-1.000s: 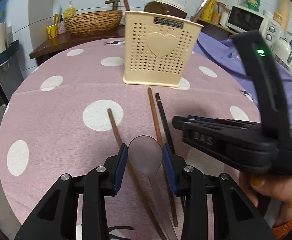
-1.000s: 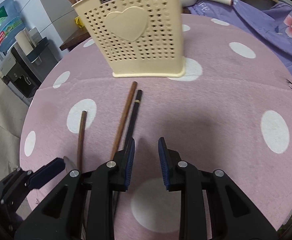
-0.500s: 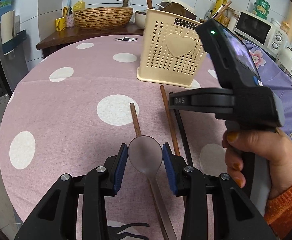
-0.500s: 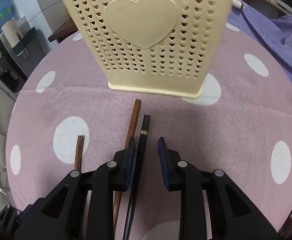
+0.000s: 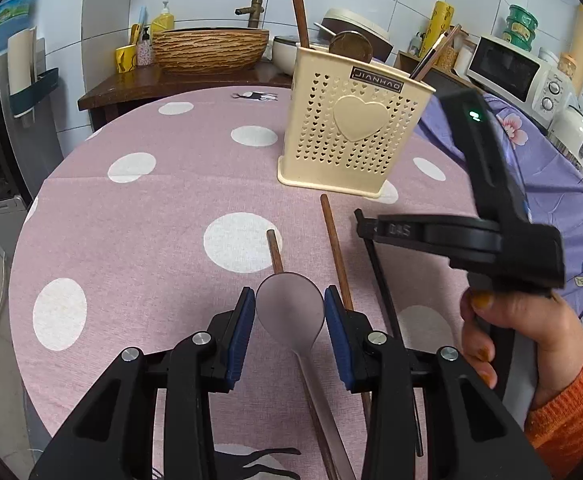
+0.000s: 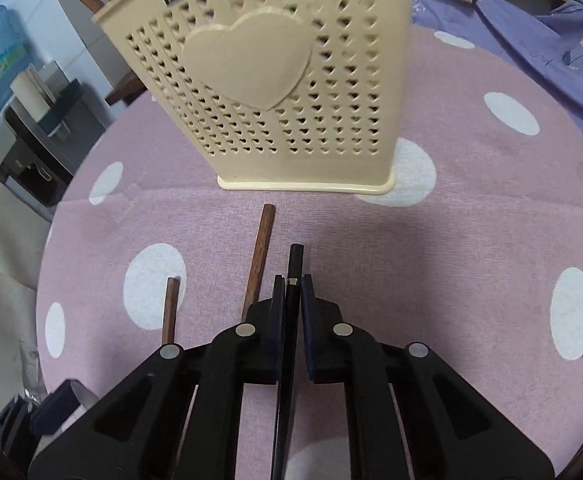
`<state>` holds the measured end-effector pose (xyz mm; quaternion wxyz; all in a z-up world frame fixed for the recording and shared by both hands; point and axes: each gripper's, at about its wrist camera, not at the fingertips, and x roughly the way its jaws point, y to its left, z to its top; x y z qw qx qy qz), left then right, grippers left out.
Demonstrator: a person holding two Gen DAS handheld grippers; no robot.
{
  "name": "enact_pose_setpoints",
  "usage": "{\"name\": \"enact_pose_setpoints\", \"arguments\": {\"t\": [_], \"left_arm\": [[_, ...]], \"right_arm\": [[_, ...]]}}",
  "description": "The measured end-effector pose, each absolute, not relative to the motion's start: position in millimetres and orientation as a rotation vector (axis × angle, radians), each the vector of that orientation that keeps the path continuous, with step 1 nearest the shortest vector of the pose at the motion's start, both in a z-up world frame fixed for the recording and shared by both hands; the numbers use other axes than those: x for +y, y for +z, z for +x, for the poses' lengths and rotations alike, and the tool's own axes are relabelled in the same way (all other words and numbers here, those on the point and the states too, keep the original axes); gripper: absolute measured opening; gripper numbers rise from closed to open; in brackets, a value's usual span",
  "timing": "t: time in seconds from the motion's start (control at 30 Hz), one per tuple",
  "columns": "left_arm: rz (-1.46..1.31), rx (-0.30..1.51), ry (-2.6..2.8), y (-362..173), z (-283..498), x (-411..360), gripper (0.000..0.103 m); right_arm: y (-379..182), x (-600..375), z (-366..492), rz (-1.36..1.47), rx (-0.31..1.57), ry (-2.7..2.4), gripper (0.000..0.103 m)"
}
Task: Organize utensils
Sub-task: 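Lift the clear spoon and black chopstick with both tools toward the holder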
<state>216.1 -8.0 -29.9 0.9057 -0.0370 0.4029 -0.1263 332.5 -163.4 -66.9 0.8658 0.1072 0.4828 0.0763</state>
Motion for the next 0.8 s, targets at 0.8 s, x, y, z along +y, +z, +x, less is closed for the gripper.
{"name": "enact_pose_setpoints", "arguments": {"t": [0.8], "left_arm": [[-0.027, 0.643, -0.301, 49.3, 206.5, -18.7, 0.014]], "right_arm": [[87.9, -232.9, 212.3, 0.32, 0.597, 0.321, 0.008]]}}
